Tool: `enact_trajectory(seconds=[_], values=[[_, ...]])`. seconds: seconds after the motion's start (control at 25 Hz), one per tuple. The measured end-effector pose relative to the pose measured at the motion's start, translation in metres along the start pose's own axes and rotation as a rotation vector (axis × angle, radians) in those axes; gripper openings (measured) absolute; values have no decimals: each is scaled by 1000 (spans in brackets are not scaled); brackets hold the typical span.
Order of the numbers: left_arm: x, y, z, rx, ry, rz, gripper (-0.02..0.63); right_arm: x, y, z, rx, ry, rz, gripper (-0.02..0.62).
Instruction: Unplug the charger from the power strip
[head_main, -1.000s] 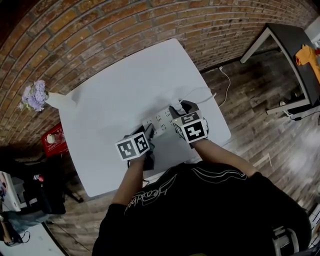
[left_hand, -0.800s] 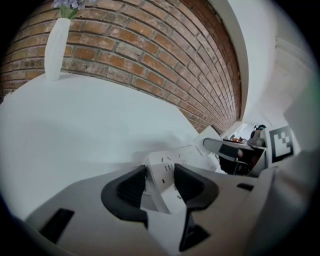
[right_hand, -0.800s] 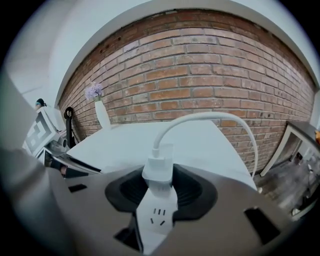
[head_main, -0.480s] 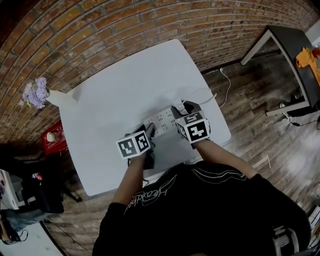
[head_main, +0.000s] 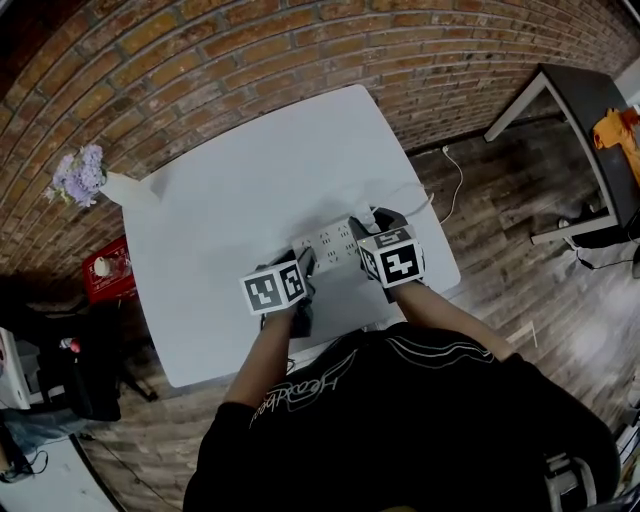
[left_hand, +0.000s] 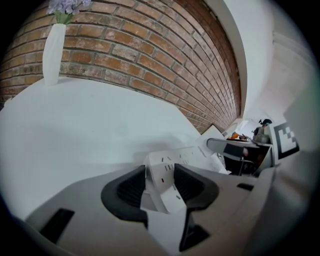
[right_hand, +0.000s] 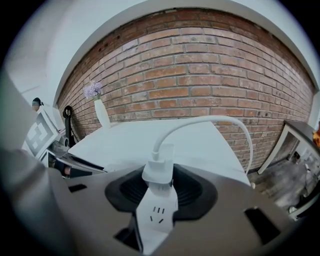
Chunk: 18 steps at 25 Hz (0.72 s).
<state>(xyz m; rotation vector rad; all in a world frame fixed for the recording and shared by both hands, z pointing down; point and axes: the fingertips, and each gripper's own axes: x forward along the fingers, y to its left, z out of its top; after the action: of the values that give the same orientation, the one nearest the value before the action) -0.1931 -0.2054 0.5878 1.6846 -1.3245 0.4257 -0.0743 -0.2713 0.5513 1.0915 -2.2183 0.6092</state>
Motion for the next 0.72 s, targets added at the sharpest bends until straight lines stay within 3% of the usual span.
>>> enact_trajectory(seconds=[0.28,0.72], values=[[-1,-4,1,20,-7,29,178,-4,-4,1,-40,-7,-10,127],[0,-11,-3,6,-8,90,176,-12,-14,-4,45,34,78,129]])
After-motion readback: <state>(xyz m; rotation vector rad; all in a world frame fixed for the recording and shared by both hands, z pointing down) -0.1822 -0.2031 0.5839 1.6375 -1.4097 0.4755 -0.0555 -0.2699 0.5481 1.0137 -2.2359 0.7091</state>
